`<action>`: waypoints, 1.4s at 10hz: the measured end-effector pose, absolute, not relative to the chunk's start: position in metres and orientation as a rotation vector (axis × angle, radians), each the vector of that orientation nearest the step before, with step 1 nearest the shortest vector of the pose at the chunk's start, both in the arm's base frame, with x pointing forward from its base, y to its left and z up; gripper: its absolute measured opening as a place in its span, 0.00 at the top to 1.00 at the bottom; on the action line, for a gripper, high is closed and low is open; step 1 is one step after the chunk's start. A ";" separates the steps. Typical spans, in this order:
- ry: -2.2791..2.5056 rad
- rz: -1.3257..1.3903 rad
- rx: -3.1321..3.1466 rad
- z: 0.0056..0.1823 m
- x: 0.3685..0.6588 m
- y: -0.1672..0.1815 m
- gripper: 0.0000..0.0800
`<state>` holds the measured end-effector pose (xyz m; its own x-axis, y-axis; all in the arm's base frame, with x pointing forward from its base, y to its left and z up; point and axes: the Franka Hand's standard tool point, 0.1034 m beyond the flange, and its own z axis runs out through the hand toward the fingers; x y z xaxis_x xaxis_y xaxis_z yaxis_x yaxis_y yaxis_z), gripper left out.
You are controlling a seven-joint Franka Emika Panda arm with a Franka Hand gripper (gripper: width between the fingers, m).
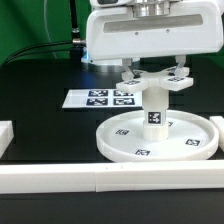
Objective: Assemble round table
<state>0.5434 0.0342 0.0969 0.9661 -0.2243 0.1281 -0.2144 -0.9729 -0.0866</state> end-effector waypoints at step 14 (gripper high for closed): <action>1.692 -0.074 -2.417 0.099 0.535 0.037 0.43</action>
Offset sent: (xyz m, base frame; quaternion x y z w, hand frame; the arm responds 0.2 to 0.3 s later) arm -0.0179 0.0022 -0.0022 -0.0046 -0.0230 0.2844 0.9584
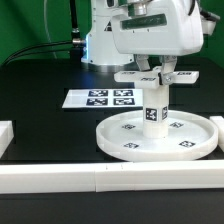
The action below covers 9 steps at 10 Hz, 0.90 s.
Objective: Assemble round table
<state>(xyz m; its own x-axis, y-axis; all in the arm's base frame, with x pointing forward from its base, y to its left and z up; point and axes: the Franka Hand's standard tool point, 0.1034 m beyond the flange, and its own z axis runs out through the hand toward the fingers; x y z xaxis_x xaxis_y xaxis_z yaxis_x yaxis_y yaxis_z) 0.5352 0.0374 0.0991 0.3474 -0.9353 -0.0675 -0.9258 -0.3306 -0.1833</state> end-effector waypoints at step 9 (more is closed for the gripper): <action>2.233 0.027 -1.813 0.099 0.535 0.037 0.43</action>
Offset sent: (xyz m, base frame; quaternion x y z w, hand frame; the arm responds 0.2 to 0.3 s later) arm -0.0053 0.0016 -0.0032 0.0127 -0.0071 0.2179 0.9759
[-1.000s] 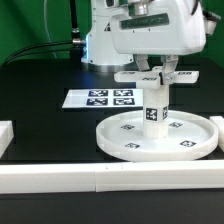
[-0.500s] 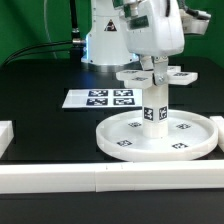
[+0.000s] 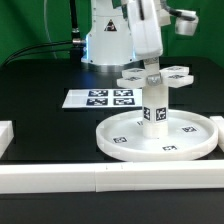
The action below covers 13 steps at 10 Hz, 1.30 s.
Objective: Assemble round table
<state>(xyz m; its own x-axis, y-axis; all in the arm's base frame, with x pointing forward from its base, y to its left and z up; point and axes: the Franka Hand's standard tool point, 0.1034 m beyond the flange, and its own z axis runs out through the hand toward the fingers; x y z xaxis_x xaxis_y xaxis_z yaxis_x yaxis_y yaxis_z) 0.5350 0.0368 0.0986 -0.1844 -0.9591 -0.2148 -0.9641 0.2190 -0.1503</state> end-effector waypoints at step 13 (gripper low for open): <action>2.174 0.053 -1.833 0.134 0.537 0.049 0.19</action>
Offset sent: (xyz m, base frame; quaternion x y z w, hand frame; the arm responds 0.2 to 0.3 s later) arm -0.0038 0.0066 0.0291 -0.0003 -0.0092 0.0442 0.9990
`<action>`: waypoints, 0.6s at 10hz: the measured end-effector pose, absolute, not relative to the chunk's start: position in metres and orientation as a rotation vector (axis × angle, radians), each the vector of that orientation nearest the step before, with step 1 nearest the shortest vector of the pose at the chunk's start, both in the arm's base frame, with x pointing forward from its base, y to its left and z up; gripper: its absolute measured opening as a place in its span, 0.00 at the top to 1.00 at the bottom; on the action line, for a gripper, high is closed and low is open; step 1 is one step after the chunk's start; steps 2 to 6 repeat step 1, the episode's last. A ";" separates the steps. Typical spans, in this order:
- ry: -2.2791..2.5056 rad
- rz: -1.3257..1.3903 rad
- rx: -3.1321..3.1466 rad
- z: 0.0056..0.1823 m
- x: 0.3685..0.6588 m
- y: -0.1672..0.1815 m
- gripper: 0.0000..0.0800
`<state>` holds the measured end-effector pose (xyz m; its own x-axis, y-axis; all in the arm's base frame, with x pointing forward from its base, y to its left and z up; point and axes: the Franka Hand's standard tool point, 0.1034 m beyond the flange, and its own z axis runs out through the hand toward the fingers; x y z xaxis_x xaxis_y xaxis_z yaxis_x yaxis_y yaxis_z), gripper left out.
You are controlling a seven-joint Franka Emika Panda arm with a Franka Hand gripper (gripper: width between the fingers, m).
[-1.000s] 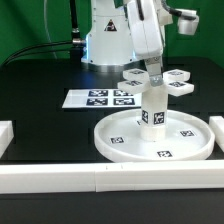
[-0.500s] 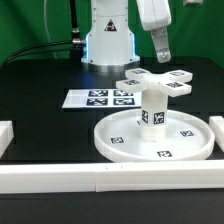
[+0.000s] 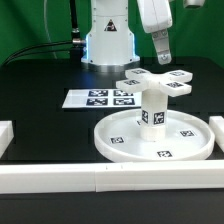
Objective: Assemble round table
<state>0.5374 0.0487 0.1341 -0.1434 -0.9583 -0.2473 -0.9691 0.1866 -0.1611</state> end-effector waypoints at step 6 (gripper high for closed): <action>2.173 0.053 -1.834 0.134 0.537 0.049 0.19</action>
Offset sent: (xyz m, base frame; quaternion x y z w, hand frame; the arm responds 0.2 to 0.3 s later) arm 0.0000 0.0000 0.0000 0.0000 0.0000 0.0000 1.0000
